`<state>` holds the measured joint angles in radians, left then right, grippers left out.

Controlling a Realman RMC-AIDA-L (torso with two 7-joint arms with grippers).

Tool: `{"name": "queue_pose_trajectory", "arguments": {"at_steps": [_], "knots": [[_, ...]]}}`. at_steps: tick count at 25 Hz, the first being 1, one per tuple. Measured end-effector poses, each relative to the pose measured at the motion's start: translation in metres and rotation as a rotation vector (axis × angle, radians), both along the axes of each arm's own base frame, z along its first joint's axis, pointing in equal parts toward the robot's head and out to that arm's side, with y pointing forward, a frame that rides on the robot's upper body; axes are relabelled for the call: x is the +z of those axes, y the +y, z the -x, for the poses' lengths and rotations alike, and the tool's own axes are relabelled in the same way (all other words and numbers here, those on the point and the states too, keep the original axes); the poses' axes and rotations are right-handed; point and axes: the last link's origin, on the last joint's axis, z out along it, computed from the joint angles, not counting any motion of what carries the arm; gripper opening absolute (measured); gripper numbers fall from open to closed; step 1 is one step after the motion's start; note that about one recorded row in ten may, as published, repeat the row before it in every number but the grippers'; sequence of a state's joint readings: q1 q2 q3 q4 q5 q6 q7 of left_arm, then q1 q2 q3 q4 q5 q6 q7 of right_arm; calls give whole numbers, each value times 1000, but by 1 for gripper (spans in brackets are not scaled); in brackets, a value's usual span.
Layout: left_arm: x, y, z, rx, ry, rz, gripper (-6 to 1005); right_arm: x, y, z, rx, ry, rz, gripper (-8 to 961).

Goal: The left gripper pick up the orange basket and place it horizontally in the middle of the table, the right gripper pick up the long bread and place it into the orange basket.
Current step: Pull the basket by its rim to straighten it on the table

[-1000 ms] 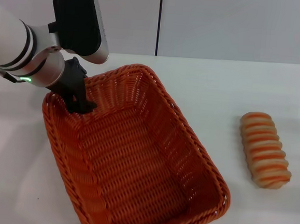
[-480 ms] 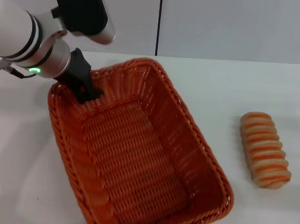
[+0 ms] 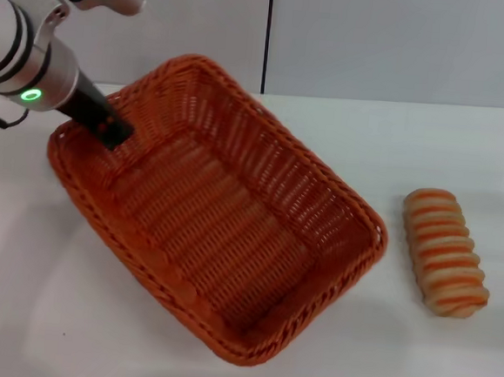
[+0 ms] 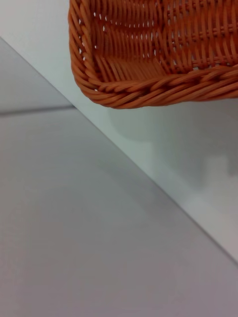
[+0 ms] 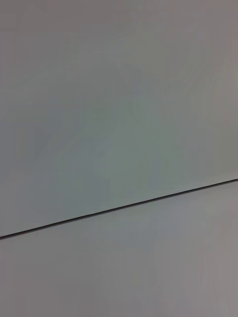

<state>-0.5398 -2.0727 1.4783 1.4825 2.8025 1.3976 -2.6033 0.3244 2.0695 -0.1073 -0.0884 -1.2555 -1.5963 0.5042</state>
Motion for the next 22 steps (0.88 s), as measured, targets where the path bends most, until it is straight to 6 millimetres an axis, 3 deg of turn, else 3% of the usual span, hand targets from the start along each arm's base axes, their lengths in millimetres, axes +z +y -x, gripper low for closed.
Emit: {"name": "queue_pose_trajectory", "arguments": {"at_steps": [3,5,6,10,11,22], "knots": [[6,-2,5,83,-13,-44,222,3,2,1,10,11,1,607],[16,-1,8,141,-47,-92,217,5,3,1,15,12,0,607],[31,0,14,222,-102,-160,214,6,5,2,20,10,-2,607],[43,-2,20,289,-147,-213,204,7,7,4,27,6,-3,607],[53,-9,26,353,-178,-255,201,7,9,5,31,4,-4,607],[67,-54,44,437,-289,-279,157,6,20,11,50,-4,12,608]]}}
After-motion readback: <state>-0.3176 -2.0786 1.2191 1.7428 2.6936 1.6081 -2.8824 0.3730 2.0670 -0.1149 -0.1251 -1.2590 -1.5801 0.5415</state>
